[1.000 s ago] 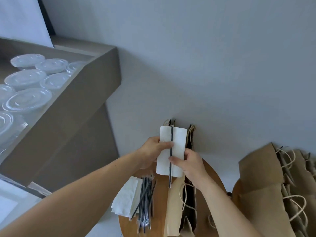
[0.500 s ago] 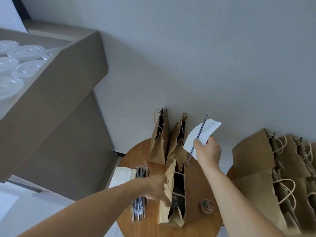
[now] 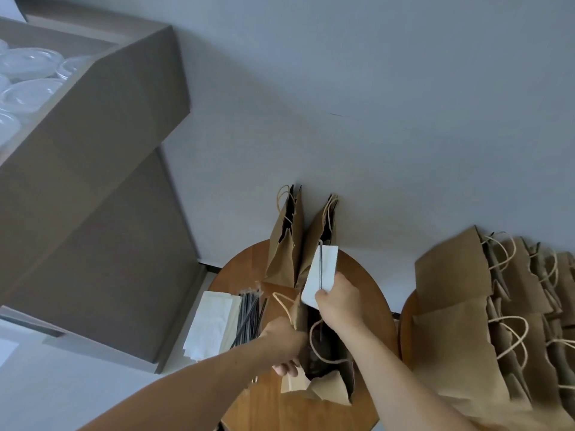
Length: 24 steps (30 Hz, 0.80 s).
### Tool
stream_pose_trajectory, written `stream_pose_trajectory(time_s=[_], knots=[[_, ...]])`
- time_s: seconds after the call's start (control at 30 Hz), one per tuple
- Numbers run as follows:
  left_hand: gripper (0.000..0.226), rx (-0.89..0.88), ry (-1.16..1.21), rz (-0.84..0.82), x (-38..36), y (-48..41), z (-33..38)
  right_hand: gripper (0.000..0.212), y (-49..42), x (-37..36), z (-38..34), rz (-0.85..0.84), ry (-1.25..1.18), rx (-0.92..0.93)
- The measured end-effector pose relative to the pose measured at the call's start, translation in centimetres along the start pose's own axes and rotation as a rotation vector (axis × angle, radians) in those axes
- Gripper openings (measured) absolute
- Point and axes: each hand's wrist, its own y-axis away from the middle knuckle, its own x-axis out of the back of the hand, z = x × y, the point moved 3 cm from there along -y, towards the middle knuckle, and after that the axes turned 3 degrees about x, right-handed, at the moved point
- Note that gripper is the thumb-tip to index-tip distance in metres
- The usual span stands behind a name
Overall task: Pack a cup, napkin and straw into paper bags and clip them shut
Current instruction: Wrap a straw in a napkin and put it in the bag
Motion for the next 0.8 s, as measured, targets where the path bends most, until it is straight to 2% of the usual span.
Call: stream_pose_trajectory(time_s=[0.13,0.23,0.3,0.4,0.5,0.6,0.8], knots=[[0.029,0.002,0.136,-0.03,0.5,0.5,0.0,0.035,1.5,1.0,1.7,-0.192,0.15,0.023],[0.029,-0.025,0.139,-0.091,0.1,0.9,0.3,0.019,2.5,0.2,2.2,-0.397,0.294,0.027],[0.031,-0.047,0.138,-0.11,-0.3,0.9,0.2,0.012,2.7,-0.8,2.4,-0.453,0.348,0.002],[0.029,-0.049,0.141,-0.097,-0.5,0.8,-0.5,0.009,2.6,-2.3,2.7,-0.469,0.362,-0.053],[0.028,-0.042,0.125,-0.074,-0.2,0.5,-1.2,0.016,1.8,-4.0,3.2,-0.468,0.414,-0.099],[0.026,-0.025,0.105,-0.055,0.1,0.2,-1.7,0.008,1.3,-6.0,3.6,-0.499,0.422,-0.152],[0.029,-0.009,0.079,-0.048,1.0,0.1,-2.5,0.02,0.7,-8.8,4.7,-0.457,0.399,-0.194]])
